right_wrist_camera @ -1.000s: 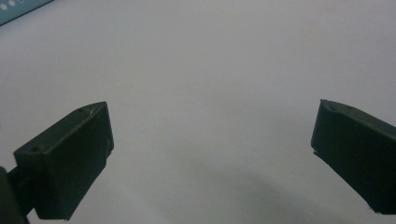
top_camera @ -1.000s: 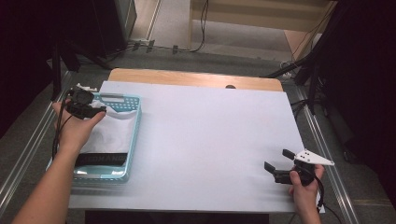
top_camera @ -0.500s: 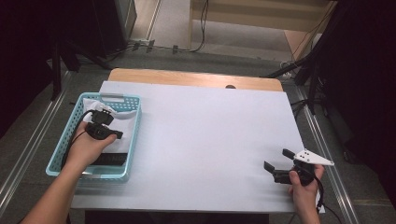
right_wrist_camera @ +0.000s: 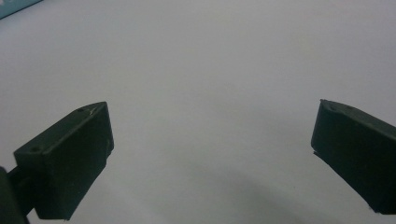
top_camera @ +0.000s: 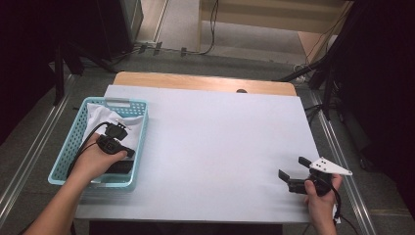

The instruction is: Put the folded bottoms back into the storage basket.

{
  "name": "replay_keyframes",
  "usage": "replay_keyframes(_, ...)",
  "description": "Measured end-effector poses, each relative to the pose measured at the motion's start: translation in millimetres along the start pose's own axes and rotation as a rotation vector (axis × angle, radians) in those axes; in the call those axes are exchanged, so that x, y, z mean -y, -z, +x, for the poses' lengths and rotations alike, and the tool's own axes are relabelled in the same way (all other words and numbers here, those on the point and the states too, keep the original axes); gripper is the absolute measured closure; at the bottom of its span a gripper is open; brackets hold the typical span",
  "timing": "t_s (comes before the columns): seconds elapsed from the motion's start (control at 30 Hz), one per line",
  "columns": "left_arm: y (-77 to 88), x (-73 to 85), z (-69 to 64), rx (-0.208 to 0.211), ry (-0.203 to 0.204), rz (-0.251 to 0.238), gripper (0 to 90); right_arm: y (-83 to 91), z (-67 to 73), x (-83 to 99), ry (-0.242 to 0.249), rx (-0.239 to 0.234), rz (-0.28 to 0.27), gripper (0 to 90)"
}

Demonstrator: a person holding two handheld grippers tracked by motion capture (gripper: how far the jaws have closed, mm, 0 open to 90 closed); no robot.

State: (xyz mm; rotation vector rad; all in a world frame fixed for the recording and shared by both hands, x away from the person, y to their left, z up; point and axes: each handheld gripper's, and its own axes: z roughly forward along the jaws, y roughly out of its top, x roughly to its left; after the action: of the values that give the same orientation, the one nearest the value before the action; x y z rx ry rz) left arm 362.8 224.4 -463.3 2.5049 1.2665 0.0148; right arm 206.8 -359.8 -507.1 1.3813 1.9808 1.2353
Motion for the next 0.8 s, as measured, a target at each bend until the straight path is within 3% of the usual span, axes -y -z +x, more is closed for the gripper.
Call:
replay_keyframes(0.43, -0.4, 3.9, -3.5, 0.054, -0.022, 0.036, 90.0, -1.8, 2.0, 0.2, 0.016, 0.000, 0.006, 0.0)
replay_keyframes(0.8, -1.5, 4.8, -9.3, 0.113, -0.062, 0.105, 90.0, 0.3, 0.9, 0.2, 0.014, 0.006, 0.003, 0.0)
